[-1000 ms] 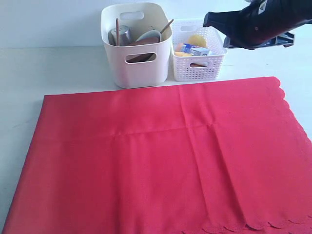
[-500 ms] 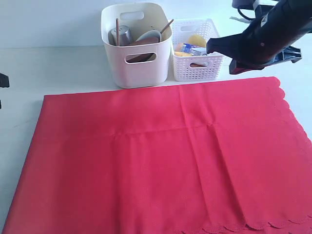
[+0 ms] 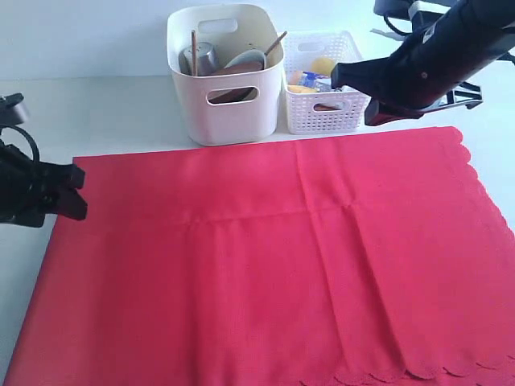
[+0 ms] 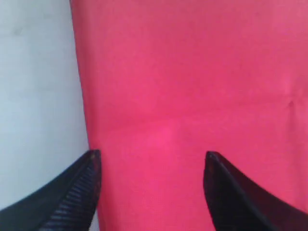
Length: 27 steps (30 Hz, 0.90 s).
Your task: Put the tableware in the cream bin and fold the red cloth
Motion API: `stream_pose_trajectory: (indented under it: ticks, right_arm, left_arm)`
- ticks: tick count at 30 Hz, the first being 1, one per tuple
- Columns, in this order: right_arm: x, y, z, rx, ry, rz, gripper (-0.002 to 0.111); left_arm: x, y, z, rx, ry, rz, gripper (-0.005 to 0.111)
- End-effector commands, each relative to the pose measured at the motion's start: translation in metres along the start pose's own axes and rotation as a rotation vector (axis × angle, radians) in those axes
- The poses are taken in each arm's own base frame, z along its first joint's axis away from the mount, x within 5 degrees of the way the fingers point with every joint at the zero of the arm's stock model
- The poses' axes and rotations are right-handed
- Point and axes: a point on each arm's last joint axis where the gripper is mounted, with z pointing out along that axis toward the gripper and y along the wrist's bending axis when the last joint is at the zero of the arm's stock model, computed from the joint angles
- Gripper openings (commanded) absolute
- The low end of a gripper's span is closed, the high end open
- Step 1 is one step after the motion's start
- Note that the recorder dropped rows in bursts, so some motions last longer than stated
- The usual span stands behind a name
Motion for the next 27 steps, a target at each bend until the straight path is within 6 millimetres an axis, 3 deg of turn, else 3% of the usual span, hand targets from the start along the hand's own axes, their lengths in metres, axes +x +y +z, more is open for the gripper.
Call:
stream_pose_trajectory:
  ticks: [1,7,17,23,25,27]
  right_arm:
    - [0.001,-0.003,0.009,0.008,0.016,-0.002,0.000]
    - [0.004,-0.005,0.020,0.019,0.053,0.002,0.000]
    - [0.005,-0.005,0.020,0.016,0.054,0.005,0.000]
    - [0.005,-0.004,0.020,0.007,0.056,-0.001,0.000]
    - [0.005,-0.004,0.020,0.005,0.056,0.004,0.000]
    - [0.005,-0.004,0.020,0.005,0.056,0.004,0.000]
  left_arm:
    - [0.000,0.004,0.003,-0.051,0.023,0.042,0.061]
    - [-0.002,0.007,0.008,-0.072,0.005,0.055,0.061]
    - [0.004,0.019,0.050,-0.091,0.099,-0.053,0.061]
    - [0.009,0.022,0.063,-0.088,0.147,-0.085,0.060]
    - [0.011,0.022,0.066,-0.078,0.154,-0.113,0.053]
    - [0.012,0.022,0.068,-0.073,0.165,-0.122,0.037]
